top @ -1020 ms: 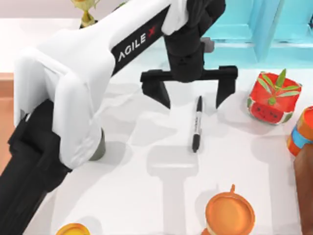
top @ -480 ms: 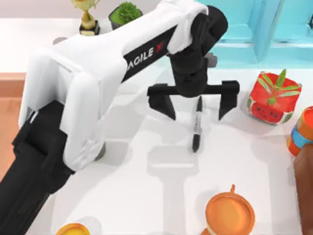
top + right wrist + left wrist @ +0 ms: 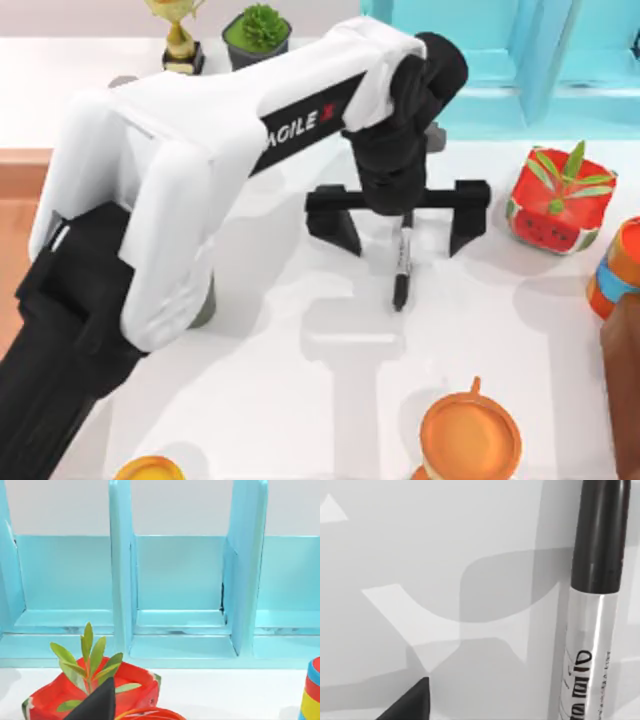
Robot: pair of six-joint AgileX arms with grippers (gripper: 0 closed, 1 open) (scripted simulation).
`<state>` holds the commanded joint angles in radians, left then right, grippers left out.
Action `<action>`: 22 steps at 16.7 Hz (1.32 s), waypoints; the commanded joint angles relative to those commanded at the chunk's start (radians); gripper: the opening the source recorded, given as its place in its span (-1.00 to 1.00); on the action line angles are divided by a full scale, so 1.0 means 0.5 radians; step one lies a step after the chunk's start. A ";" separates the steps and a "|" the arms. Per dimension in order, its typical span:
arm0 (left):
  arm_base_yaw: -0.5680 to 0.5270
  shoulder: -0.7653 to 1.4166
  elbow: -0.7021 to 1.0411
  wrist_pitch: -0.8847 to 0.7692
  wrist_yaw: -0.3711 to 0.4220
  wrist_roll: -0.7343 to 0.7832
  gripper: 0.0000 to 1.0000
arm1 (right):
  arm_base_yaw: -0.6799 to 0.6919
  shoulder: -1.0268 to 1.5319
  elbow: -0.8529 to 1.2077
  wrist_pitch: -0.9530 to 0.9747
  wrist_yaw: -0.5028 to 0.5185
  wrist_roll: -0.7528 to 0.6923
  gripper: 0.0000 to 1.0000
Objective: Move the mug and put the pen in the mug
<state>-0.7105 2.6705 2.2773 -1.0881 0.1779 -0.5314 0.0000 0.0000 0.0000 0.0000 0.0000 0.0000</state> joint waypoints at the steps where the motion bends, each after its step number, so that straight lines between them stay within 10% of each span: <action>1: 0.000 0.000 0.000 0.000 0.000 0.000 1.00 | 0.000 0.000 0.000 0.000 0.000 0.000 1.00; 15: 0.000 0.000 0.000 0.000 0.000 0.000 -0.96 | 0.000 0.000 0.000 0.000 0.000 0.000 1.00; 22: 0.000 0.000 0.000 0.000 0.000 0.000 -1.00 | 0.000 0.000 0.000 0.000 0.000 0.000 1.00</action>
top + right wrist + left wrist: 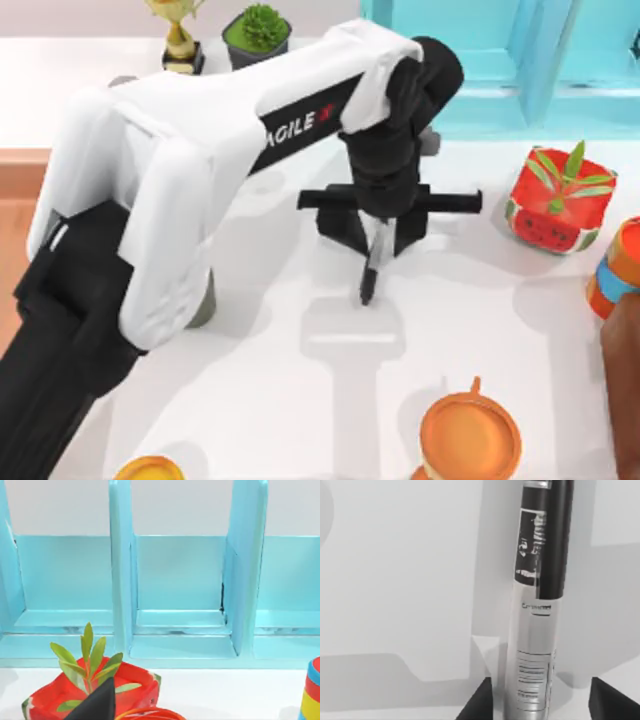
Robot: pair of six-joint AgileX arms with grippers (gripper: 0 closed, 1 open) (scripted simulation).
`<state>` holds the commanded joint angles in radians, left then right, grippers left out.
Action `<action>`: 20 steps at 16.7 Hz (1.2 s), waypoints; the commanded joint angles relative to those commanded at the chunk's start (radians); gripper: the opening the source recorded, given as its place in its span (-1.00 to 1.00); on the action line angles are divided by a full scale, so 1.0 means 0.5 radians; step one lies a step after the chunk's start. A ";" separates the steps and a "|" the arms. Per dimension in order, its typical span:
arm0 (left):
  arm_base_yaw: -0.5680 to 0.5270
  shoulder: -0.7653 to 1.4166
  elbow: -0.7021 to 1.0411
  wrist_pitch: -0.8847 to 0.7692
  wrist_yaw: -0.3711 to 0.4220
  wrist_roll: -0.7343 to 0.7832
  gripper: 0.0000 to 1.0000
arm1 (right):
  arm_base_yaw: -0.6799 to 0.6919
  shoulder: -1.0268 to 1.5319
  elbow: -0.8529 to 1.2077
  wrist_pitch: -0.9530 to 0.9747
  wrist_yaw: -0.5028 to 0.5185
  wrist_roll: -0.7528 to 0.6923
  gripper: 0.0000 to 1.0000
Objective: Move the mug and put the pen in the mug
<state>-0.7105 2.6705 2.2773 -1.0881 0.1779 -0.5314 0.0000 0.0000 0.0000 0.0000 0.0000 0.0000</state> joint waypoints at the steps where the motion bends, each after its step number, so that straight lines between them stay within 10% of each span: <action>1: 0.000 0.000 0.000 0.000 0.000 0.000 -1.00 | 0.000 0.000 0.000 0.000 0.000 0.000 1.00; 20: -0.239 -0.999 -0.724 -0.198 -0.140 -0.206 -1.00 | 0.000 0.000 0.000 0.000 0.000 0.000 1.00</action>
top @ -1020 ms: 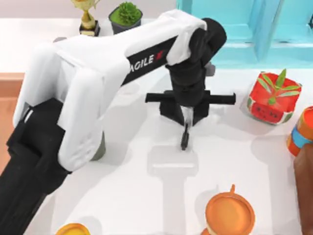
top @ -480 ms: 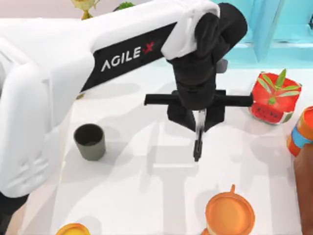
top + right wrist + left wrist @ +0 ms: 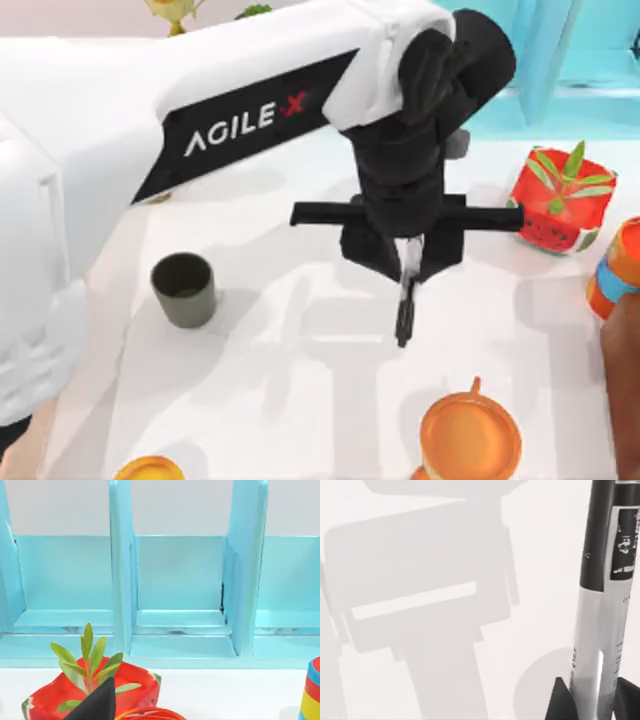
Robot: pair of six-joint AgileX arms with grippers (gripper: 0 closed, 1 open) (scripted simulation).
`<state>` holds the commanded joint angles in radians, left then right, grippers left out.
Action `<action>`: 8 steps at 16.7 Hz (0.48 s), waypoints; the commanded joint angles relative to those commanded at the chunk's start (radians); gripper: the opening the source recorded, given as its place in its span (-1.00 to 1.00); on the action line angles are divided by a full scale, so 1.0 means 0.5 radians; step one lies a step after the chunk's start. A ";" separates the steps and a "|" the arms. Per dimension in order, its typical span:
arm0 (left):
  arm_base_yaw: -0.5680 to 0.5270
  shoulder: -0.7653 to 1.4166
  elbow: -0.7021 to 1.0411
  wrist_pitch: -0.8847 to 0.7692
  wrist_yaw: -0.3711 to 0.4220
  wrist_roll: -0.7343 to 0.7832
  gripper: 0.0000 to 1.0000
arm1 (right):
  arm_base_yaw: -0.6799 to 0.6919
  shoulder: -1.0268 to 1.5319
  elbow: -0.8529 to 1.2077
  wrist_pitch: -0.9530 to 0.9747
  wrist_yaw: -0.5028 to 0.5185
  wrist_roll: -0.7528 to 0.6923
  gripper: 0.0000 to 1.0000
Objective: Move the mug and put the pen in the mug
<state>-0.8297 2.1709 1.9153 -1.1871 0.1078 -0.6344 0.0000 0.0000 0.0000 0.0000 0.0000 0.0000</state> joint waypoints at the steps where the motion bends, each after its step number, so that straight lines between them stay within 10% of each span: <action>1: 0.002 -0.010 -0.020 0.020 0.000 0.012 -1.00 | 0.000 0.000 0.000 0.000 0.000 0.000 1.00; 8: 0.083 -0.417 -0.756 0.752 -0.045 0.390 -1.00 | 0.000 0.000 0.000 0.000 0.000 0.000 1.00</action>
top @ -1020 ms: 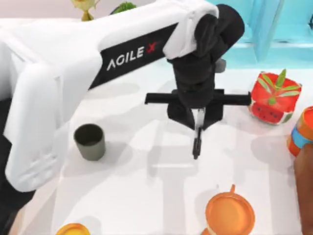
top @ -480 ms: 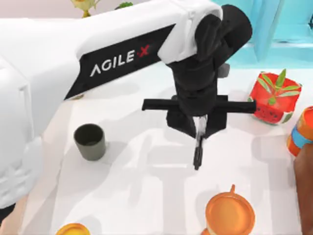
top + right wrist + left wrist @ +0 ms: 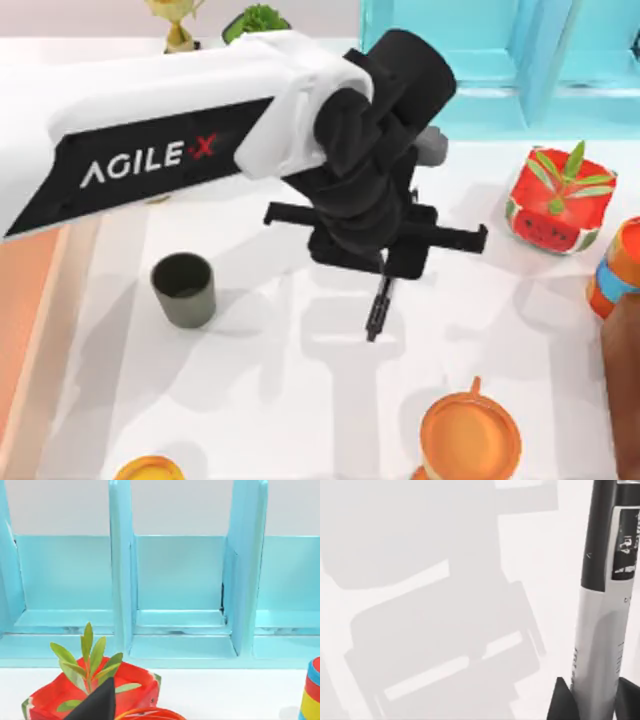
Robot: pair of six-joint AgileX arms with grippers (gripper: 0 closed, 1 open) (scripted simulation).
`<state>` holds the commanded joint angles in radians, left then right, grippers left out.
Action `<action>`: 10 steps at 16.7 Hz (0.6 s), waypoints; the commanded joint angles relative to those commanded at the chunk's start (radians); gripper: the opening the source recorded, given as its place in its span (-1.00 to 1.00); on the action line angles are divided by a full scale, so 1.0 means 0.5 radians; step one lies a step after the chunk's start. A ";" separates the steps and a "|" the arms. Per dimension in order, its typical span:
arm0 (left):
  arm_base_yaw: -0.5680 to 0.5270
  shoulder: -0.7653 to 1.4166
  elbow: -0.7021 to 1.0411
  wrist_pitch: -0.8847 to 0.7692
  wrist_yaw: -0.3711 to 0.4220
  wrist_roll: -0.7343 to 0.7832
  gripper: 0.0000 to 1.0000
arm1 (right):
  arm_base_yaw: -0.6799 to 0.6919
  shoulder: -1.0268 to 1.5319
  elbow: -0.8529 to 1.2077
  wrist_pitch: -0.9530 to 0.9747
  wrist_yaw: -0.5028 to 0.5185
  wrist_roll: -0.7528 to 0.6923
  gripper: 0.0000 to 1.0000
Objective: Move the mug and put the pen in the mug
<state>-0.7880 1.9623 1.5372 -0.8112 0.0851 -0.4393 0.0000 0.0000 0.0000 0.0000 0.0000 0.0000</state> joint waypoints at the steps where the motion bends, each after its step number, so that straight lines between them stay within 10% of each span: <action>1: 0.023 -0.104 -0.187 0.186 -0.016 0.079 -1.00 | 0.000 0.000 0.000 0.000 0.000 0.000 1.00; 10: 0.342 -1.440 -1.849 1.998 -0.200 0.723 -1.00 | 0.000 0.000 0.000 0.000 0.000 0.000 1.00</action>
<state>-0.6168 1.2423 0.6128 0.1880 -0.0148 -0.0776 0.0000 0.0000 0.0000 0.0000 0.0000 0.0000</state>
